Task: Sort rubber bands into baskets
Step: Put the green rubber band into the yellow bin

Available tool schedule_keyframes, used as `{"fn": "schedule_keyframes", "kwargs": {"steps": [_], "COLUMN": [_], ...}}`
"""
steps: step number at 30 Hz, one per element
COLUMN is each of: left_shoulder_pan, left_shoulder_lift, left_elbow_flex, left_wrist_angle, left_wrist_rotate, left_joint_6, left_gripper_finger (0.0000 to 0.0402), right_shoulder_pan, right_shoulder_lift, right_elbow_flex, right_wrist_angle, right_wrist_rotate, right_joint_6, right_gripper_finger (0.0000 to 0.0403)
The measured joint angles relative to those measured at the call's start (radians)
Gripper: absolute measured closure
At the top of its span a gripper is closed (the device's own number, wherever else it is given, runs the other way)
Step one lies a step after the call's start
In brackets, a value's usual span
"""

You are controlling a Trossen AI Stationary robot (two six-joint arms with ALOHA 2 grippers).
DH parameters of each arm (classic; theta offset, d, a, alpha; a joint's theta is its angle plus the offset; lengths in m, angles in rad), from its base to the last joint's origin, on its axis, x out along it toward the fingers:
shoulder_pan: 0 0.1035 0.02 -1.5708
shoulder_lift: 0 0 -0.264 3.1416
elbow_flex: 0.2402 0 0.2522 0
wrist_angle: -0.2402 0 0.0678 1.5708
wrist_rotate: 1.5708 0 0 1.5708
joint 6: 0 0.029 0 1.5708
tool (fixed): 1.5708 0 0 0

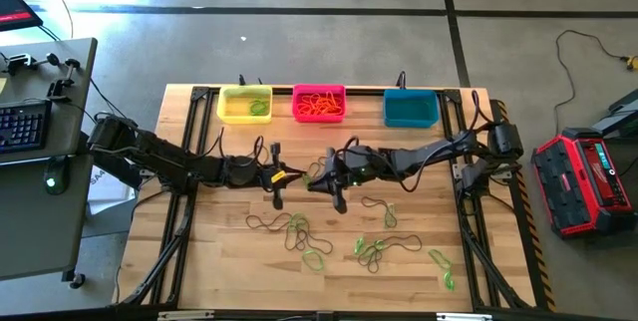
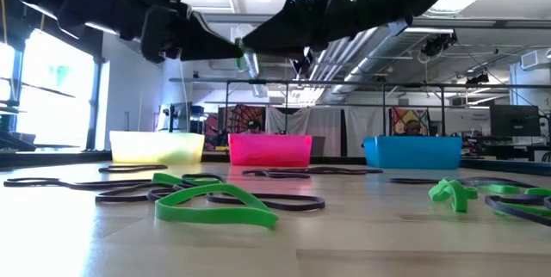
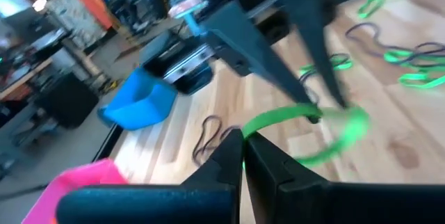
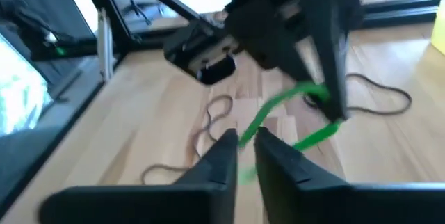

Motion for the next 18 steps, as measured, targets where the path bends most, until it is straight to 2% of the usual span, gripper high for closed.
{"fn": "schedule_keyframes", "kwargs": {"steps": [6,10,13,18], "left_shoulder_pan": [0.032,0.088,0.161,0.323], "left_shoulder_lift": [0.0,0.0,-0.001,-0.007], "left_elbow_flex": [0.0,0.0,0.0,0.0], "left_wrist_angle": [-0.045,-0.077,-0.124,-0.214], "left_wrist_rotate": [-0.081,-0.15,-0.153,-0.155], "left_joint_6": [-0.083,-0.161,-0.247,-0.399], "left_gripper_finger": [0.04,0.0401,0.0401,0.0401], "right_shoulder_pan": [0.002,0.001,0.001,0.001], "right_shoulder_lift": [0.0,0.0,0.0,0.0], "right_elbow_flex": [0.0,0.0,0.0,0.0], "right_wrist_angle": [-0.039,-0.044,-0.053,-0.069], "right_wrist_rotate": [0.108,0.15,0.167,0.169], "right_joint_6": [0.008,0.008,0.008,0.008], "right_gripper_finger": [0.0268,0.0226,0.0211,0.0208]}}
